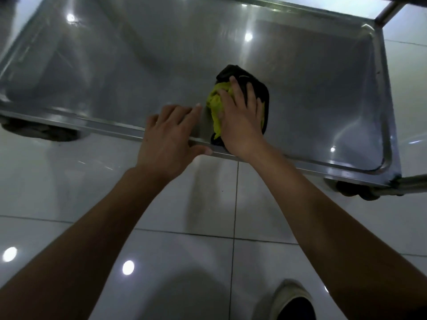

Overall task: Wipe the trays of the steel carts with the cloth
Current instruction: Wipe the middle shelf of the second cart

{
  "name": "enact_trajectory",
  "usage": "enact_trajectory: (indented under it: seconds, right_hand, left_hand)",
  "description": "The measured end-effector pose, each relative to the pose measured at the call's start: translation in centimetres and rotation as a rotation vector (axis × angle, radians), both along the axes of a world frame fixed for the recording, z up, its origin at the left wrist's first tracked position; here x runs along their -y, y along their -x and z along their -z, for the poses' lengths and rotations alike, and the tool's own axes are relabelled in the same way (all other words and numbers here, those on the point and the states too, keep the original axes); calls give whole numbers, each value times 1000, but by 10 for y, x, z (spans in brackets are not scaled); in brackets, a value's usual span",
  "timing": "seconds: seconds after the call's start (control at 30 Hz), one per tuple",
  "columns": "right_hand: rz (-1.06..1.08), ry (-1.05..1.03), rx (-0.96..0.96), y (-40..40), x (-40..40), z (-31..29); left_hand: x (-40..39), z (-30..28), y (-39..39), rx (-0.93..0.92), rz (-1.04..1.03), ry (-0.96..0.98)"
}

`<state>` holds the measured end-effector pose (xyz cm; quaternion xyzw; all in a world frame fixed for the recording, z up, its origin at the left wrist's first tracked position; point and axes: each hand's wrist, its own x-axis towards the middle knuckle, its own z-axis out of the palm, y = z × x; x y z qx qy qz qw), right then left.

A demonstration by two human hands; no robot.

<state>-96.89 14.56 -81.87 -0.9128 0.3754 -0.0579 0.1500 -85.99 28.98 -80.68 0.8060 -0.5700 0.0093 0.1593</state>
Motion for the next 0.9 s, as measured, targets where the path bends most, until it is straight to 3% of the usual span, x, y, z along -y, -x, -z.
enact_trajectory:
  seconds: [0.37,0.53,0.73,0.9]
  right_hand:
    - [-82,-38,77,34,6,-8]
    - [-110,-61,76,41,21,-8]
    - [6,-53,98,89,37,-7]
    - [96,-66,60,139,57,-14]
  left_hand:
    - [27,-6,20,-84,-17,1]
    - [43,-9,25,-17,10,-20]
    - [52,-15,33,-62,-10,-85]
    - [85,-27,65,-147,264,-104]
